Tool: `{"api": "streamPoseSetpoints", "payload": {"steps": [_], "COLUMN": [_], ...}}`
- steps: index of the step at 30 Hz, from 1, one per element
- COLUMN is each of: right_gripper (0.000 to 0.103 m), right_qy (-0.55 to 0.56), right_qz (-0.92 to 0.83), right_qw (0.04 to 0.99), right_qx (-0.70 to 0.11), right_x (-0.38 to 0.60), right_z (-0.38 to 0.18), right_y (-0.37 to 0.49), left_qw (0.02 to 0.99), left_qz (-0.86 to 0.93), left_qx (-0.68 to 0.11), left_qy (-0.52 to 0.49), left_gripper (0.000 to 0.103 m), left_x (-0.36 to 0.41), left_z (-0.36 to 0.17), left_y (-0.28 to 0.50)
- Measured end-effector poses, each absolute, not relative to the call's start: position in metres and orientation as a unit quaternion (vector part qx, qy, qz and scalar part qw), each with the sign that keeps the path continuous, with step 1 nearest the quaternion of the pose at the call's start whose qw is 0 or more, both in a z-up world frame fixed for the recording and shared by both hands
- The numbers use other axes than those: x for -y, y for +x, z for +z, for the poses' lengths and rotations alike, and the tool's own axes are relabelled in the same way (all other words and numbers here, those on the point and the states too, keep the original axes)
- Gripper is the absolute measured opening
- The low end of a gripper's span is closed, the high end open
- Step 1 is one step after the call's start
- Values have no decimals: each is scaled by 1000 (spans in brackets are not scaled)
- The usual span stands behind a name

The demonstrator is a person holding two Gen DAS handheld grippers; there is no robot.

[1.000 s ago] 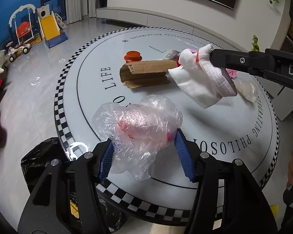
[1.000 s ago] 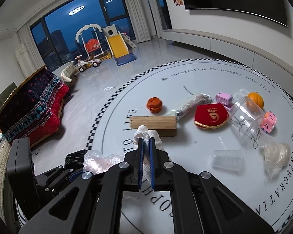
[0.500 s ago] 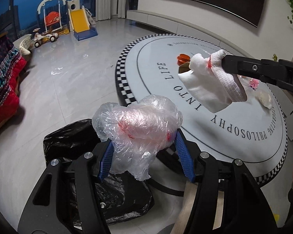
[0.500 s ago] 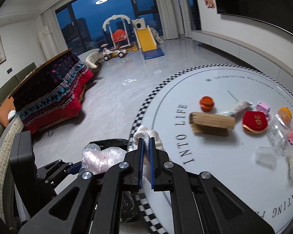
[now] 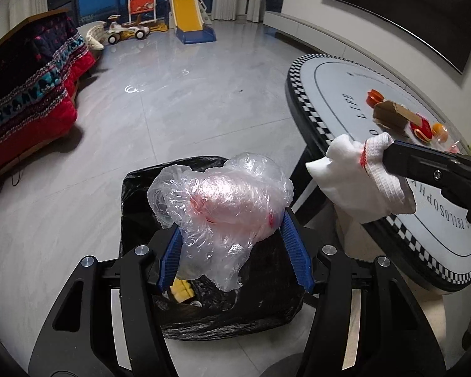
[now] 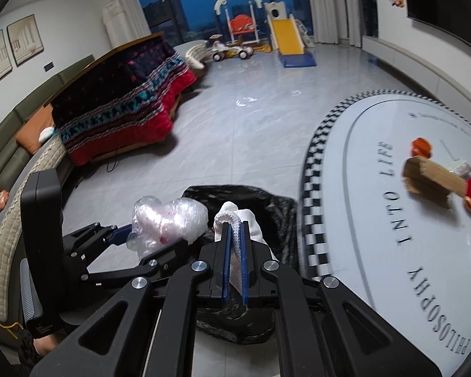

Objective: Collect trash
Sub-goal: 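Open both grippers to drop the plastic bag and cloth into the bag, then return to the table and grasp the cardboard tube with the left gripper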

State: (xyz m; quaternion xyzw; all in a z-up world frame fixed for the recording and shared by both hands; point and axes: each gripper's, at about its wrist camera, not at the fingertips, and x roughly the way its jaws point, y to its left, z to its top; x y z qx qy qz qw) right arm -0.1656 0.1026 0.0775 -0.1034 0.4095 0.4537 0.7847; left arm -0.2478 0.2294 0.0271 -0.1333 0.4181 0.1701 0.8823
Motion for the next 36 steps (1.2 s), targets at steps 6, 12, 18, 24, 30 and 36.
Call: {"api": "streamPoseSetpoints", "payload": {"steps": [6, 12, 18, 24, 30, 36], "right_gripper": [23, 69, 69, 69, 73, 73], "right_qy": [-128, -112, -108, -87, -65, -61], "right_qz": [479, 465, 451, 427, 394, 357], "right_qw": [742, 751, 763, 787, 813, 831], "right_qx": [-452, -455, -450, -437, -424, -421], "right_x": [-134, -128, -111, -87, -52, -19], "right_z": [50, 41, 44, 52, 65, 70], "right_y": [-176, -175, -167, -157, -138, -117], "left_qw": [855, 835, 837, 851, 866, 880], "left_qz": [237, 263, 252, 216, 174, 135], "left_qx": [-436, -447, -453, -452, -453, -448], "left_qy": [-150, -185, -176, -155, -116, -75], "left_gripper": [92, 97, 97, 97, 97, 97], "left_x": [-265, -286, -274, -249, -215, -178], "left_z": [4, -14, -12, -1, 12, 30], "left_y": [-263, -277, -268, -248, -220, -186]}}
